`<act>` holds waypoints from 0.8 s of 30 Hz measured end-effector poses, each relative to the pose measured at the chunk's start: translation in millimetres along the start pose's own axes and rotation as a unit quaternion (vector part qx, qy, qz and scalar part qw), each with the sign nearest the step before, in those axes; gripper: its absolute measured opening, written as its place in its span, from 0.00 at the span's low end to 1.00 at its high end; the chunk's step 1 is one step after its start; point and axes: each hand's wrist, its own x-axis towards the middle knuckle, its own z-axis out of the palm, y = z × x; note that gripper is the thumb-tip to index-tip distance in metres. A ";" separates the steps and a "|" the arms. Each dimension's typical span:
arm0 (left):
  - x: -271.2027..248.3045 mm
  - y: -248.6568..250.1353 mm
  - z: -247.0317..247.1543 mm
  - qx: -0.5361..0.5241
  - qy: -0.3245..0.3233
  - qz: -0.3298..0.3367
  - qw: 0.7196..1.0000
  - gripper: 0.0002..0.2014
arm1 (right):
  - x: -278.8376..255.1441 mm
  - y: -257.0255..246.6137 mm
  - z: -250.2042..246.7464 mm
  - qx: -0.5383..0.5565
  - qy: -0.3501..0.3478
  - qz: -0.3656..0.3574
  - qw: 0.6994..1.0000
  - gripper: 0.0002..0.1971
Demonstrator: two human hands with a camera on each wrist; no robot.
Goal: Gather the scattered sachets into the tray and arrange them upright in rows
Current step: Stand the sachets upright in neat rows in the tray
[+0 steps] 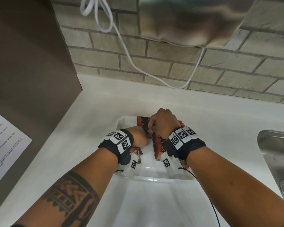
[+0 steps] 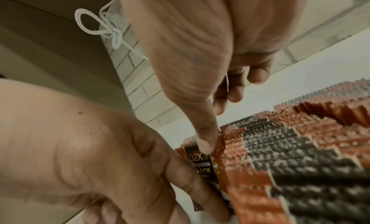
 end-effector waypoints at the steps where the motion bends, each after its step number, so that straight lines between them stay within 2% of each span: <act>1: 0.7 -0.8 0.3 -0.006 0.000 -0.003 1.000 0.15 | -0.1 0.1 -0.3 0.003 0.001 0.001 1.000 0.09; 5: -1.1 -0.2 0.5 -0.031 0.011 -0.009 0.999 0.15 | 1.1 1.1 -2.1 0.009 0.002 -0.001 1.000 0.06; 10: -4.6 3.6 0.7 -0.014 0.011 0.000 1.000 0.18 | -0.9 3.8 -6.7 0.026 0.017 -0.008 0.999 0.07; 18: -12.7 -3.7 -1.9 0.012 0.024 -0.010 1.000 0.18 | -4.4 6.0 -14.9 0.030 0.039 -0.007 0.999 0.13; 24: -23.1 -0.6 -3.6 0.023 0.066 -0.015 0.997 0.21 | -21.5 0.0 -24.7 0.069 0.061 -0.022 0.996 0.11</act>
